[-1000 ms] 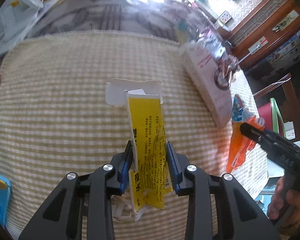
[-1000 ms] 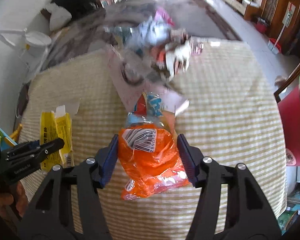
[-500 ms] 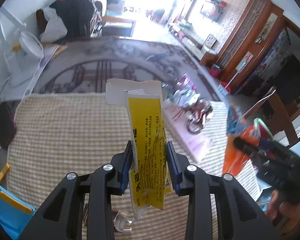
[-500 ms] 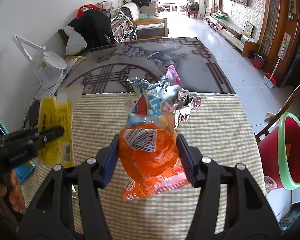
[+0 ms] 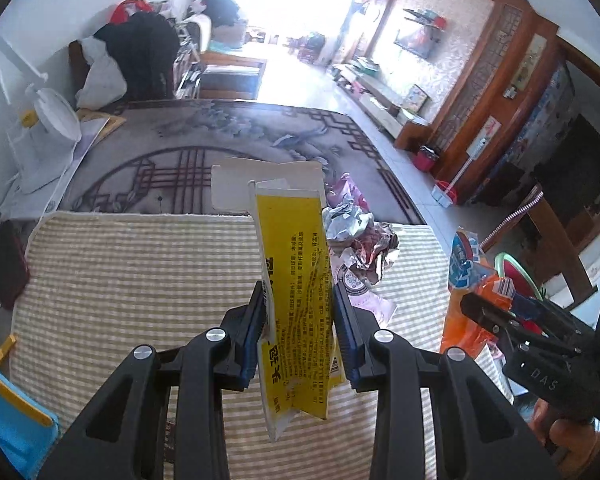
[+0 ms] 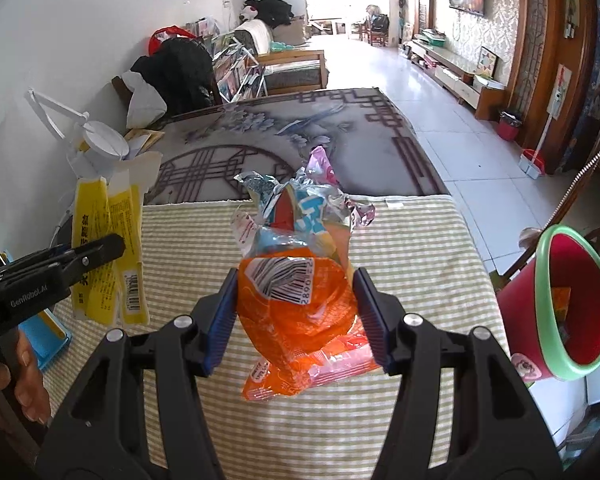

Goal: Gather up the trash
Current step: 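Lift and carry the yellow sachet and orange bag in both grippers to the red bin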

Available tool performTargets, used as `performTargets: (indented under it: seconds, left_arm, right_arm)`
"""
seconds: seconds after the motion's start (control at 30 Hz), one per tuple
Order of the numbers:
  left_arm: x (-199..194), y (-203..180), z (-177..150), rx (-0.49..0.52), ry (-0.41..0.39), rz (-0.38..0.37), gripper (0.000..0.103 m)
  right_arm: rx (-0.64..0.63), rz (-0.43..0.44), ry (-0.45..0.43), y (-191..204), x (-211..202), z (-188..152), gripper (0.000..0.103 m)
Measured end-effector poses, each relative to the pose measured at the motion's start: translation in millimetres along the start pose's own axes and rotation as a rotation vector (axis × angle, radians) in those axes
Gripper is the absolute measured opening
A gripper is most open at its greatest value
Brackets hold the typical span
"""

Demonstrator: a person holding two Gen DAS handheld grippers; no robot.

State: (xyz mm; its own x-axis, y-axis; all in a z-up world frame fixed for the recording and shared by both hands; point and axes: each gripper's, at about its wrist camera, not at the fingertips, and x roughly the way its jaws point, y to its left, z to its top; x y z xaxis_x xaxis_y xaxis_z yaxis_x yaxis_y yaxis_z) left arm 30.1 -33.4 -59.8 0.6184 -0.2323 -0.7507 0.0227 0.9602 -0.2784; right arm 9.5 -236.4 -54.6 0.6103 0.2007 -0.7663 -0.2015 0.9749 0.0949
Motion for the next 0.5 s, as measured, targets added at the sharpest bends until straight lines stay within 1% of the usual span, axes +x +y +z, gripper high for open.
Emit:
performTargets:
  seconds: [0.03,0.1,0.27,0.4,0.5]
  left_arm:
    - [0.7,-1.5,-0.3,-0.006,0.000,-0.004,0.031]
    - [2.3,-10.7,-1.3,0.000,-0.009,0.019,0.031]
    - [4.4,-29.6,-4.7,-0.016,-0.017,0.033,0.031]
    - [6.0,-45.9,-3.6,-0.028,-0.030,0.038,0.031]
    - [8.5,-61.7,-3.3,-0.025,-0.041,0.038,0.031]
  right_arm:
    - [-0.004,0.010,-0.002,-3.4,-0.9,0.6,0.055]
    - [-0.015,0.015,-0.001,-10.1,-0.5,1.0,0.055]
    - [-0.030,0.043,0.007,-29.3,-0.8,4.4,0.055]
    - [-0.046,0.054,-0.002,-42.5,-6.3,7.3,0.055]
    - [-0.045,0.056,-0.013,-60.0,-12.6,8.8,0.055]
